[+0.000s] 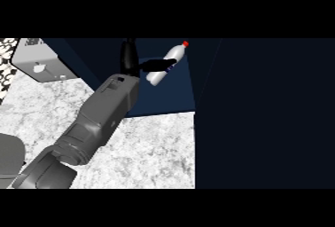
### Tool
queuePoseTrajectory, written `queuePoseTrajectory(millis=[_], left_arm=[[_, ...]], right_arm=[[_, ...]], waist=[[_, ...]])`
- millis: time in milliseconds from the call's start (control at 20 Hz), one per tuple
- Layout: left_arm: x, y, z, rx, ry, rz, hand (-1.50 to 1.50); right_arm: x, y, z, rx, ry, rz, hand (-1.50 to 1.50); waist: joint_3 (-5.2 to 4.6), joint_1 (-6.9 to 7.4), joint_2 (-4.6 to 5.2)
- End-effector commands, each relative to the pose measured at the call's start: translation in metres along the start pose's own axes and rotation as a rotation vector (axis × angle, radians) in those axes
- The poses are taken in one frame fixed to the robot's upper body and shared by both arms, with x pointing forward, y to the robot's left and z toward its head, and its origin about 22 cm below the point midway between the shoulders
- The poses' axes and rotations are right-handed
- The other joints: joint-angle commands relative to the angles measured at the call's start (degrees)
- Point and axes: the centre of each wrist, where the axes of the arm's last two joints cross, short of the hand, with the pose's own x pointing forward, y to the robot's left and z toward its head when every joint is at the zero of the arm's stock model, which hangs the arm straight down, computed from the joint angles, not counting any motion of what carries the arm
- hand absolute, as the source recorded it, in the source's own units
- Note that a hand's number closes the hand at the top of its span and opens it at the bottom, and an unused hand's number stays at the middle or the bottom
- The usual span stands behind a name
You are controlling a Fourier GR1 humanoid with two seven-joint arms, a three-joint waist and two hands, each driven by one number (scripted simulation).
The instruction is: Pick up the bottled water, place it into the cabinet and close the cabinet
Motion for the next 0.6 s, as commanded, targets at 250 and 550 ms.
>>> queuePoseTrajectory(millis=[250,550], left_arm=[[0.019,-0.009,-0.005,-0.112,-0.113,0.251,-1.5],[0.019,-0.026,0.009,-0.117,-0.101,0.277,-1.5]], right_arm=[[0.005,0.001,0.001,-0.007,-0.036,-0.045,-1.5],[0.028,0.011,-0.003,-0.003,-0.025,-0.052,-1.5]], waist=[[0.08,2.04,-0.84],[0.09,3.42,-1.56]])
